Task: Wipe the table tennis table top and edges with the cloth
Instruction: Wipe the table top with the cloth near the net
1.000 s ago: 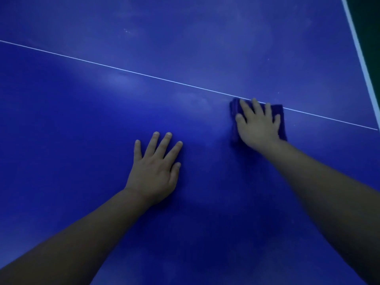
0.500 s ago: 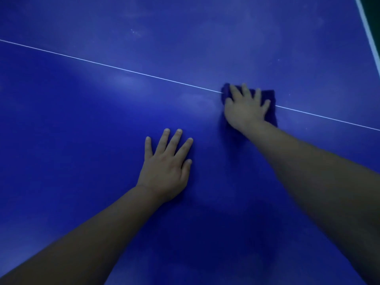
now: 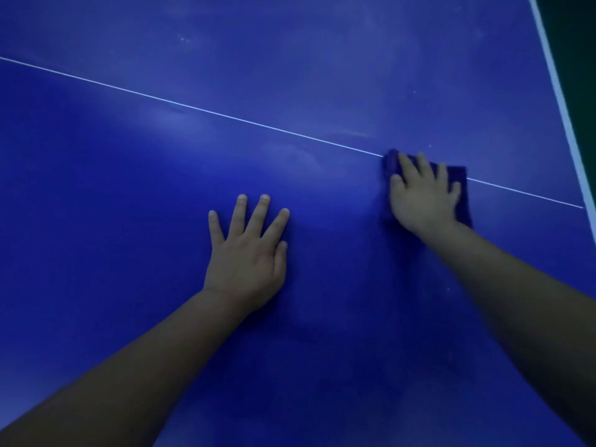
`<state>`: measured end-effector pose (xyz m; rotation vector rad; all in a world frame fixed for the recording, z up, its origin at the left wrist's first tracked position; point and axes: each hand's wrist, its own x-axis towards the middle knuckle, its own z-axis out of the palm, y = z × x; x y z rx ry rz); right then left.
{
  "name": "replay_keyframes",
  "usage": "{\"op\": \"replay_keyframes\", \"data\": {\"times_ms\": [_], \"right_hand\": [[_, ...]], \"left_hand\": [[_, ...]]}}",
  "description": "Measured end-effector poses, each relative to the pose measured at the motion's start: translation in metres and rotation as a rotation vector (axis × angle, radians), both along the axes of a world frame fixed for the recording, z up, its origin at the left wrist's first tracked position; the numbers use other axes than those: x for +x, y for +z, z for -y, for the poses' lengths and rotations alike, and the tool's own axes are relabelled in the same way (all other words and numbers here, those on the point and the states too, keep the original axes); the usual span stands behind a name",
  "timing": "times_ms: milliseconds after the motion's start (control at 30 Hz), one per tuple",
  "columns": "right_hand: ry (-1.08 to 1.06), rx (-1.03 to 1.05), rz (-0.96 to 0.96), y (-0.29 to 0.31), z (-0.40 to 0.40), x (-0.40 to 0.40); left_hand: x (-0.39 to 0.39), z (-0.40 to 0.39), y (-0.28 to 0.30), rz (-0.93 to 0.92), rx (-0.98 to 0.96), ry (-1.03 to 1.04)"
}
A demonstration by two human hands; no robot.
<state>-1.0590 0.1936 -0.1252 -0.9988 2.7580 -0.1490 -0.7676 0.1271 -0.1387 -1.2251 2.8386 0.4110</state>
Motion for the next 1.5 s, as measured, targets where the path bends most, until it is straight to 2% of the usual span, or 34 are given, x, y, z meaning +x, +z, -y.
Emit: {"op": "replay_keyframes", "data": {"times_ms": [33, 100, 167, 233, 333, 433, 500, 600, 700, 767, 833, 933, 1000, 1033, 1100, 1200, 1233, 1300, 1367, 1433, 1500], "right_hand": [[-0.001, -0.007, -0.007, -0.002, 0.015, 0.006], [0.169, -0.021, -0.044, -0.004, 0.016, 0.034], [0.419, -0.021, -0.063, -0.002, -0.026, 0.064], [0.535, -0.015, -0.024, 0.001, -0.085, 0.068], [0.334, 0.012, -0.042, 0.002, -0.131, 0.015], [0.0, 0.008, -0.01, 0.0, -0.085, -0.044], [-0.078, -0.017, 0.01, -0.001, -0.04, -0.052], [0.162, -0.032, -0.043, -0.009, -0.029, -0.007], [0.513, -0.054, -0.072, -0.007, -0.112, 0.054], [0.632, -0.026, -0.025, -0.005, -0.168, 0.049], [0.558, 0.009, -0.057, -0.002, -0.189, 0.005], [0.108, 0.021, -0.012, 0.002, -0.147, -0.058], [-0.059, 0.002, 0.017, 0.001, -0.109, -0.057], [-0.033, -0.003, 0.002, 0.0, -0.098, -0.042], [0.183, -0.04, -0.097, -0.006, -0.103, 0.018], [0.546, -0.063, -0.076, -0.004, -0.191, 0.129], [0.617, -0.057, -0.028, 0.0, -0.223, 0.144], [0.713, -0.011, -0.004, 0.003, -0.26, 0.125], [0.652, 0.045, -0.077, -0.002, -0.262, 0.076], [0.42, 0.052, -0.065, 0.002, -0.234, 0.031], [0.178, 0.049, -0.012, 0.001, -0.195, 0.02]], "left_hand": [[-0.006, -0.002, 0.0, -0.003, -0.001, -0.007], [-0.019, -0.008, 0.0, 0.0, -0.002, -0.038], [-0.032, -0.019, 0.0, -0.001, 0.001, -0.075], [-0.04, -0.029, -0.001, -0.004, 0.005, -0.096], [-0.041, -0.036, -0.002, -0.014, 0.007, -0.096], [-0.04, -0.036, -0.004, -0.009, -0.007, -0.089], [-0.041, -0.038, -0.006, 0.003, -0.021, -0.086], [-0.043, -0.043, -0.007, 0.007, -0.034, -0.075], [-0.043, -0.051, -0.006, 0.007, -0.04, -0.066], [-0.039, -0.058, -0.006, 0.002, -0.037, -0.073], [-0.036, -0.065, -0.005, -0.002, -0.031, -0.084], [-0.03, -0.073, -0.003, -0.005, -0.023, -0.089], [-0.026, -0.08, -0.003, -0.001, -0.025, -0.09], [-0.025, -0.084, -0.003, 0.001, -0.024, -0.085], [-0.02, -0.09, -0.004, 0.005, -0.024, -0.081], [-0.009, -0.102, -0.004, 0.006, -0.033, -0.081], [-0.004, -0.105, -0.004, 0.005, -0.027, -0.083], [0.007, -0.111, -0.004, 0.01, -0.017, -0.093], [0.018, -0.12, -0.004, 0.023, -0.018, -0.105], [0.027, -0.13, -0.003, 0.03, -0.016, -0.108], [0.033, -0.141, -0.003, 0.036, -0.013, -0.1]]}}
